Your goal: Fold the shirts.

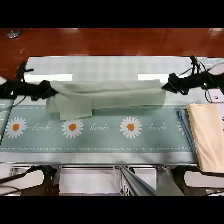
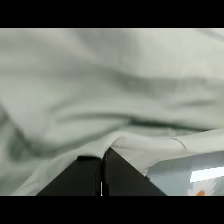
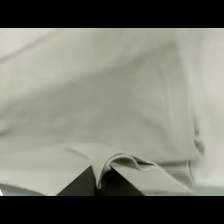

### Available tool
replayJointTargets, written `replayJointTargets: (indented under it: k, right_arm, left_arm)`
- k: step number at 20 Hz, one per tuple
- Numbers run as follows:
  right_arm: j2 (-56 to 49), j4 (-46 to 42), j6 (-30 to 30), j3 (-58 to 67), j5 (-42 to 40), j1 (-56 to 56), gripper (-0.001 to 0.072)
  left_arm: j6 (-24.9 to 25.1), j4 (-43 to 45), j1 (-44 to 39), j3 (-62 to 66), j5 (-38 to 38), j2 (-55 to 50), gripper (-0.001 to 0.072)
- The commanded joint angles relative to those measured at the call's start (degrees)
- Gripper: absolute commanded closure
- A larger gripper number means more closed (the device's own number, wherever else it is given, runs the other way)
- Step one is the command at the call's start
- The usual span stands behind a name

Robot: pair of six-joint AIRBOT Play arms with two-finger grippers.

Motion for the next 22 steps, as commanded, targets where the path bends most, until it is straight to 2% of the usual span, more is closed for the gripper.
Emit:
replayJointTargets:
  k: [1, 4, 7, 8, 9, 10, 12, 14, 16, 19, 22]
  right_arm:
    - [-9.53, 0.44, 2.05, 10.01, 0.37, 0.74, 0.0681]
    - [-14.38, 0.72, 3.21, 14.53, 0.66, 0.74, 0.0681]
    - [-16.13, 2.01, 2.71, 15.39, 1.2, 0.72, 0.0678]
    - [-16.13, 1.88, 2.58, 15.39, 1.97, 0.59, 0.0504]
    - [-15.91, 1.9, 1.2, 15.43, 3.67, -0.04, 0.014]
    - [-15.65, 0.33, -0.24, 16.06, 6.38, -1.38, 0.0097]
    - [-14.69, -6.91, 1.49, 16.22, 11.39, -5.01, 0.0097]
    - [-14.53, -13.99, 5.57, 15.54, 14.71, -7.85, 0.0097]
    - [-15.04, -11.93, 6.14, 13.2, 13.9, -8.17, 0.0097]
    - [-18.14, -4.31, 3.41, 12.72, 13.33, -4.9, 0.0097]
    - [-21.22, 2.16, 1.92, 13.46, 11.39, -0.92, 0.0097]
  left_arm:
    - [-2.45, 0.02, -1.95, 16.7, -4.44, -14.71, 0.0688]
    - [-5.55, 0.02, -3.13, 27.19, -6.75, -23.02, 0.0688]
    - [-7.26, 0.02, -3.26, 31.76, -6.6, -26.95, 0.0688]
    - [-7.08, 0.04, -3.26, 31.93, -6.91, -27.12, 0.0627]
    - [-6.95, 0.13, -3.1, 32.15, -8.98, -27.06, 0.0276]
    - [-6.43, 1.6, -2.4, 33.16, -12.15, -26.99, 0.0014]
    - [-7.78, 9.79, 0.52, 36.96, -21.4, -26.8, 0.0007]
    - [-9.53, 15.74, 4.0, 37.22, -25.46, -24.5, 0.0008]
    - [-9.6, 13.99, 5.75, 34.84, -22.16, -20.55, 0.0008]
    - [-7.63, 10.69, 3.43, 29.31, -12.17, -13.7, 0.0008]
    - [-6.99, 10.49, -1.38, 27.8, -9.62, -11.43, 0.0008]
